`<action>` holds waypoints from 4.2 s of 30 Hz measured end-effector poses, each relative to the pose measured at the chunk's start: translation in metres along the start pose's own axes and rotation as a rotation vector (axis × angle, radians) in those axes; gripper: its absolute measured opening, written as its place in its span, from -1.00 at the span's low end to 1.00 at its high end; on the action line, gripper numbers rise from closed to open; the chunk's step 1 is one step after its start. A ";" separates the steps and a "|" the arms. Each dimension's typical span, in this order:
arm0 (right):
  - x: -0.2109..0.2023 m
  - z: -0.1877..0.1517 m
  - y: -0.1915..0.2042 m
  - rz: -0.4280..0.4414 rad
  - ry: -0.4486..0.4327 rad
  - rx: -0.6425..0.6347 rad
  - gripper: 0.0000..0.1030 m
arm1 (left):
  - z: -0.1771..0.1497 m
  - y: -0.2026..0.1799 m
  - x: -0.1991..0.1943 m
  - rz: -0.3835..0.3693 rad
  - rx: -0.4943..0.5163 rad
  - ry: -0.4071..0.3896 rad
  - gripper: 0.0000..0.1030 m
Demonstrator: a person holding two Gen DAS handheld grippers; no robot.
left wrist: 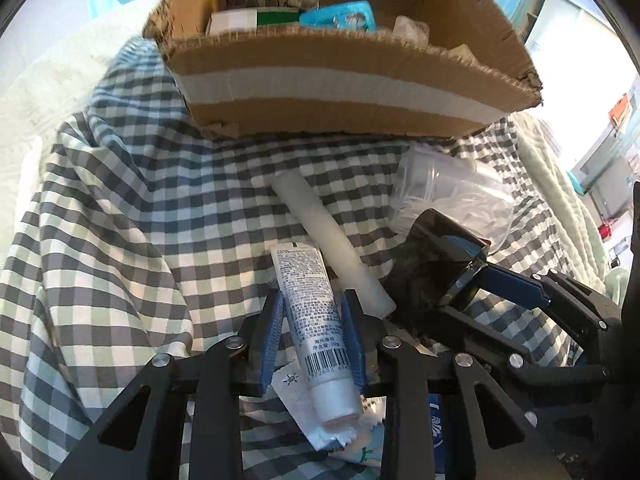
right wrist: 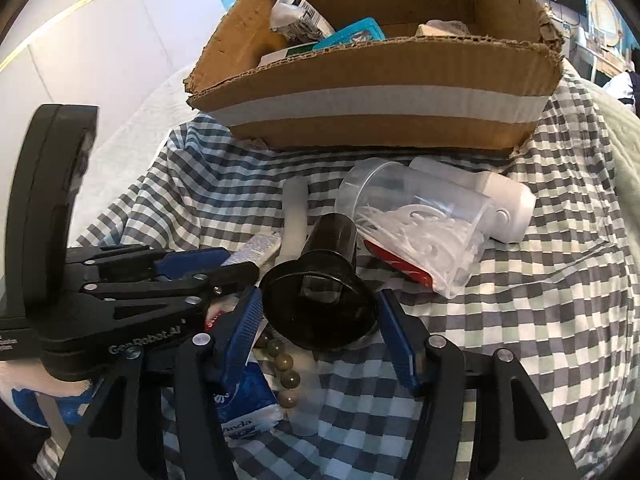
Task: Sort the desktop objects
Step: 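Grasp the white toothpaste tube with the left gripper while the right grasps the black cup, then carry the toothpaste tube and black cup over the cardboard box with both grippers, then open both grippers to drop the tube and cup into the box, then move both grippers down toward the plastic bag and white bottle on the cloth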
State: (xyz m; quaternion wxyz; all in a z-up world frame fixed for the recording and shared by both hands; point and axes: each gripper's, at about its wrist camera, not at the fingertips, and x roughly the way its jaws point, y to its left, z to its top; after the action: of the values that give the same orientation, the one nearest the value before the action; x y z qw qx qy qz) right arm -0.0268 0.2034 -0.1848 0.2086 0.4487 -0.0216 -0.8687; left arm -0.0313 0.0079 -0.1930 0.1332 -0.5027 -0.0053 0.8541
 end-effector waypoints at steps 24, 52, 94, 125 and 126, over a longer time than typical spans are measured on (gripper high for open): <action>-0.113 0.002 0.016 -0.153 -0.478 -0.033 0.13 | 0.003 -0.019 -0.103 0.065 0.097 -0.439 -0.47; -0.156 0.085 0.013 -0.184 -0.642 -0.073 -0.21 | 0.115 -0.017 -0.186 0.070 0.109 -0.742 -0.47; -0.062 0.055 0.011 -0.069 -0.105 -0.136 -0.47 | 0.153 0.028 -0.037 0.038 0.071 -0.483 -0.47; -0.113 0.119 -0.037 -0.302 -0.633 0.036 0.99 | 0.130 0.010 -0.099 0.061 0.056 -0.589 1.00; -0.119 0.116 -0.037 -0.306 -0.648 0.040 0.99 | 0.127 0.009 -0.103 0.066 0.052 -0.599 1.00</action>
State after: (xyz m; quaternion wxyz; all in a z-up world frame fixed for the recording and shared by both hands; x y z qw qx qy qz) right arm -0.0706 0.2652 -0.0321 0.0496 0.1518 -0.0364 -0.9865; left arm -0.0955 -0.0092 -0.0432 0.1109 -0.2247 -0.0063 0.9681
